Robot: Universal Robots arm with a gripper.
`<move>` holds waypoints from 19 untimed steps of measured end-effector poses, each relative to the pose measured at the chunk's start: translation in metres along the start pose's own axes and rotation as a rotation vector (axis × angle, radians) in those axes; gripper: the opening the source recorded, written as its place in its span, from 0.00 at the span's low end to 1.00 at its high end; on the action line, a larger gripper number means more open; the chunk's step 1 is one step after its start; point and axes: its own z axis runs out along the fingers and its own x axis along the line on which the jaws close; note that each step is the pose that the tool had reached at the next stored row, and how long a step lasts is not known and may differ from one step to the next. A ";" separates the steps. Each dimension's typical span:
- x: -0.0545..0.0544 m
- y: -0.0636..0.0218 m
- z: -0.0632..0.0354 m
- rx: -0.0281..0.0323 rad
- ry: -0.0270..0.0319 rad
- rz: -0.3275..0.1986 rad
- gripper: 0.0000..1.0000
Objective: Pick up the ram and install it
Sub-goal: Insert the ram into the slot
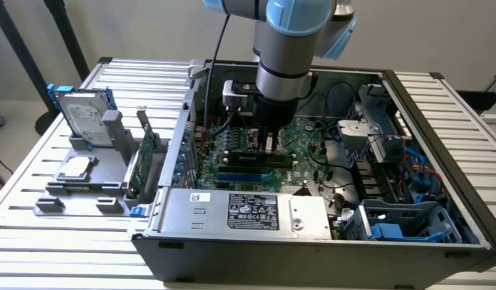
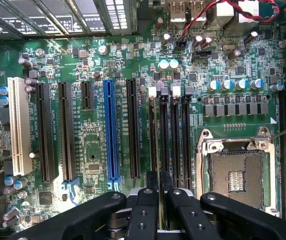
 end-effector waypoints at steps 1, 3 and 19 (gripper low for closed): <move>0.000 0.0000 0.0001 0.0000 0.0000 0.000 0.14; 0.000 0.0000 0.0002 0.0000 -0.0001 0.000 0.14; 0.000 0.0006 -0.0045 0.0000 0.0001 -0.001 0.28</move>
